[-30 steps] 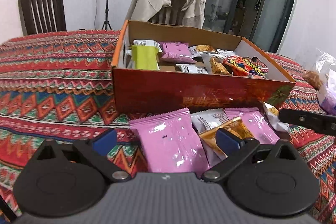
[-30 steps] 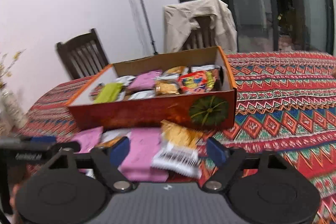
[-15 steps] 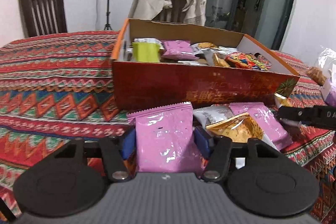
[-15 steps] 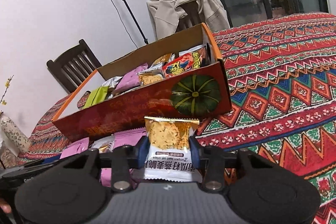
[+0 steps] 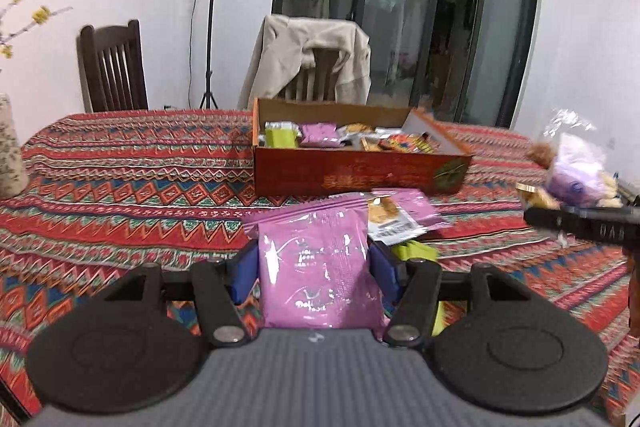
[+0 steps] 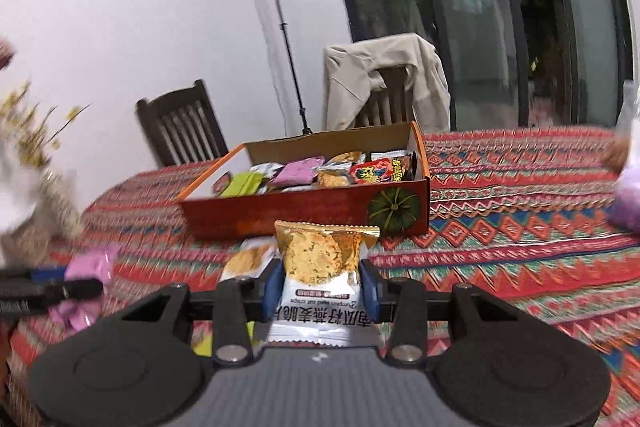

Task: Organize snacks
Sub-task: 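Carry both packets into the box and open both tools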

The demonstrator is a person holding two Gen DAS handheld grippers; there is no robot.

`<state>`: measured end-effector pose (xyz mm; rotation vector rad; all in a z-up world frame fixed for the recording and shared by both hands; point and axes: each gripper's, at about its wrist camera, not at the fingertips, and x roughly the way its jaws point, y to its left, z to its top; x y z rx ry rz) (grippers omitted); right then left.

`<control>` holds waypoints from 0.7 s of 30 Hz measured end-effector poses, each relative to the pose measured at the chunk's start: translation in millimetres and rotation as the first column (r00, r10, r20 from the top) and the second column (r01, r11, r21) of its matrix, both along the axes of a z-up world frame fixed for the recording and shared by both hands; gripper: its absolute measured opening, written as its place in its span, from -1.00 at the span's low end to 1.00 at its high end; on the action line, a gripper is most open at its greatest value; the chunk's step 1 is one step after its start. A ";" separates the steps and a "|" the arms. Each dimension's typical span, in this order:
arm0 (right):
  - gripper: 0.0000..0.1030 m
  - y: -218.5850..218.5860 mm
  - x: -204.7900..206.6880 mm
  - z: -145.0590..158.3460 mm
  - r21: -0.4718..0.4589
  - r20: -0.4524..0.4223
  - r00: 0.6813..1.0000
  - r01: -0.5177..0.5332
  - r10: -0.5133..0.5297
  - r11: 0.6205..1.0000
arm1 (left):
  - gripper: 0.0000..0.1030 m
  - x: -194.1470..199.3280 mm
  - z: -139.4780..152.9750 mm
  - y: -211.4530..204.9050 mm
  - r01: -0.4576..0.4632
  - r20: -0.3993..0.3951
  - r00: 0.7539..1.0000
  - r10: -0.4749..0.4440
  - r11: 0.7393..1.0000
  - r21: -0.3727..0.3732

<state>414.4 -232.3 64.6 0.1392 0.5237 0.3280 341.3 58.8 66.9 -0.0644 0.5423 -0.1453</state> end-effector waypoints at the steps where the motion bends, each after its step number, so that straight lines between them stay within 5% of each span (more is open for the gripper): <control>1: -0.23 0.5 -12.5 3.2 -0.015 0.005 1.000 -0.007 0.007 1.000 | 0.17 -10.3 2.9 0.2 0.004 0.014 1.000 -0.004 1.000 -0.006; 8: -0.23 8.3 -79.5 16.0 -0.091 0.020 0.999 -0.027 0.029 0.995 | 0.17 -48.7 14.6 -1.5 0.027 0.068 0.997 -0.026 1.000 -0.014; 21: -0.23 26.7 -93.8 40.4 -0.143 0.085 0.995 -0.041 0.054 0.989 | 0.17 -24.1 34.7 -2.2 0.094 0.120 0.988 -0.093 0.996 -0.001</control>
